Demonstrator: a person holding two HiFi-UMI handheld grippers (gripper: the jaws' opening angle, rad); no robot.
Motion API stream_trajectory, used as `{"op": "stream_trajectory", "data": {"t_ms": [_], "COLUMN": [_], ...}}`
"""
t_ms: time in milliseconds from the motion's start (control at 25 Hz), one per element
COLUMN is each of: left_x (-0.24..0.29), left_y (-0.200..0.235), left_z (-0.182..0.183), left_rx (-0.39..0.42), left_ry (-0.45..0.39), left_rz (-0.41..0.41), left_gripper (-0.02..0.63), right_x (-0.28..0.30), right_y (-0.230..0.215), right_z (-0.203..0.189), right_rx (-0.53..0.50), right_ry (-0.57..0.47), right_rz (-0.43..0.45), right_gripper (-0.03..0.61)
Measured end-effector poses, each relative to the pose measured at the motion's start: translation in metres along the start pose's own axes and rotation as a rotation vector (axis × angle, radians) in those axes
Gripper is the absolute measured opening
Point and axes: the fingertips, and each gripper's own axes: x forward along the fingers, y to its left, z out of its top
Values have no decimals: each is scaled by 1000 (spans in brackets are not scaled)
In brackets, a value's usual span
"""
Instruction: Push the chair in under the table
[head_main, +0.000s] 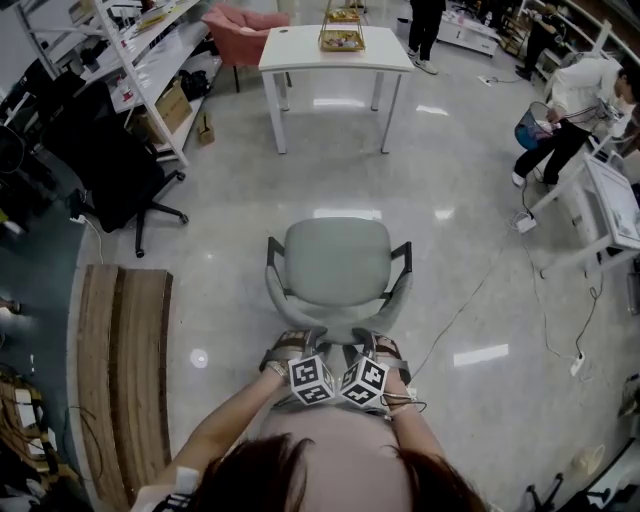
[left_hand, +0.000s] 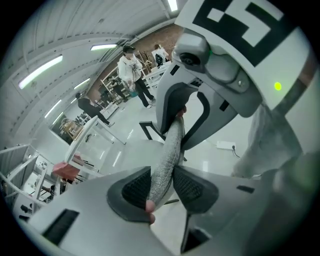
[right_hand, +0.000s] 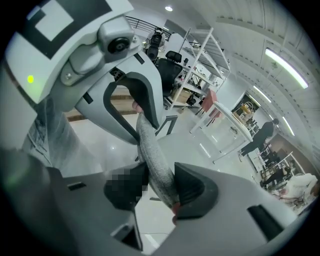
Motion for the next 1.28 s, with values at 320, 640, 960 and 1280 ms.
{"op": "stream_trajectory", "data": {"t_ms": [320, 640, 960, 1280], "left_x": [8, 17, 29, 47], "left_y": [9, 23, 44, 76], "left_z": [5, 17, 21, 25], "left_rx": [-22, -57, -64, -71], "left_ry": [-30, -28, -31, -30], "left_rz": [20, 23, 27, 29], "left_gripper": [143, 143, 143, 144], "right_x": [9, 15, 27, 46], "right_y": [-13, -31, -52, -84], "right_z": [-2, -7, -3, 6], "right_rx": [14, 2, -3, -2], "right_ry": [20, 28, 28, 19], "right_rz": [-32, -32, -37, -41], "right_gripper": [176, 178, 178, 178]}}
